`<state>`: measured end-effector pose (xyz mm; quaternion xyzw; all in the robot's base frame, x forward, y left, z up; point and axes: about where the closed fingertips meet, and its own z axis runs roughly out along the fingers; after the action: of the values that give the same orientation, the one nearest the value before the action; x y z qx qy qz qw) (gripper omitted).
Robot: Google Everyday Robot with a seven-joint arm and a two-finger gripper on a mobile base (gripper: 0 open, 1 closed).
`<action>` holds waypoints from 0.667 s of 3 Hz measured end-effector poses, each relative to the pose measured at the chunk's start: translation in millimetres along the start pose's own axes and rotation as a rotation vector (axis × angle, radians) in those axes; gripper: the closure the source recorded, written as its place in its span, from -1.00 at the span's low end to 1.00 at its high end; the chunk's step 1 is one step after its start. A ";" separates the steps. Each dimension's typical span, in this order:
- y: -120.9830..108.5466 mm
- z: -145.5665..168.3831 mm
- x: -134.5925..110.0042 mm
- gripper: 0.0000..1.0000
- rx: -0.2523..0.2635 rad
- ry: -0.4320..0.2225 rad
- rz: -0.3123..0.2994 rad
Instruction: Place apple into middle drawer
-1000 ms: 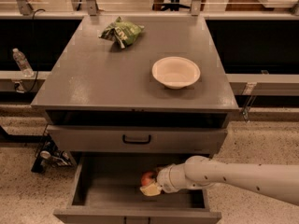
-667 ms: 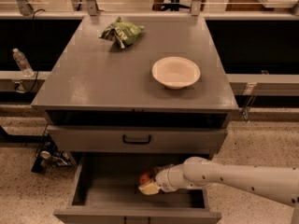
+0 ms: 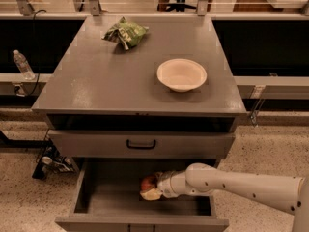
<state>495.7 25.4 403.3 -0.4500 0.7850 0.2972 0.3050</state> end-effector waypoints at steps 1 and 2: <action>-2.4 11.8 -2.6 1.00 -0.017 -0.021 -0.013; -2.8 24.6 -9.8 0.96 -0.038 -0.039 -0.037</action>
Offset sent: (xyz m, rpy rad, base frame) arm 0.0198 0.0325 -0.0107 0.0591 -0.0416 0.0689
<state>507.4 47.6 394.4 -0.4642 0.7647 0.3152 0.3168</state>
